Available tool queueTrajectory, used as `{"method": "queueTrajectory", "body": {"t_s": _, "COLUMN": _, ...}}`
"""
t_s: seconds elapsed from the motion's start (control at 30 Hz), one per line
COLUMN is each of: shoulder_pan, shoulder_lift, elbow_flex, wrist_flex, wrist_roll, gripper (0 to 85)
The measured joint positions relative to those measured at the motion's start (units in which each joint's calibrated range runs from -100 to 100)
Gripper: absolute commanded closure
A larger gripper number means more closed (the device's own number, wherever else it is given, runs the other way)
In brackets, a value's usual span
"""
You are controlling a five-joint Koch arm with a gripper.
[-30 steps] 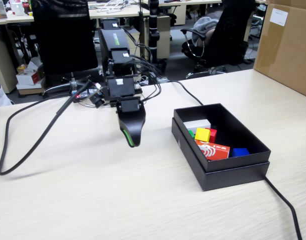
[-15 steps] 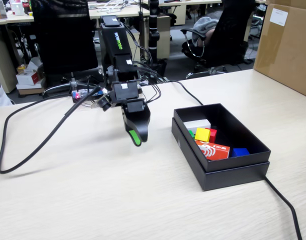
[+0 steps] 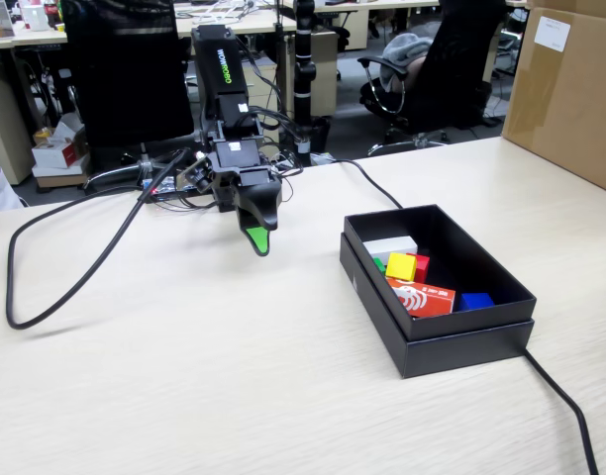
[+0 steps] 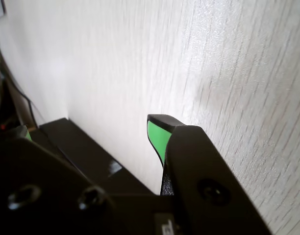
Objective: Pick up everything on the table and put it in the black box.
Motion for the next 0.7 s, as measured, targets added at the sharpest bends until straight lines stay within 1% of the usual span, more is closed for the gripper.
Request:
{"method": "queueTrajectory", "body": {"t_s": 0.37, "shoulder_pan": -0.2, "shoulder_lift": -11.5, "elbow_flex": -16.7, "wrist_flex": 11.8, "wrist_roll": -0.2, "gripper": 35.8}}
{"method": "queueTrajectory", "body": {"t_s": 0.7, "shoulder_pan": 1.3, "shoulder_lift": -13.3, "elbow_flex": -23.6, "wrist_flex": 14.2, "wrist_roll": -0.2, "gripper": 35.9}}
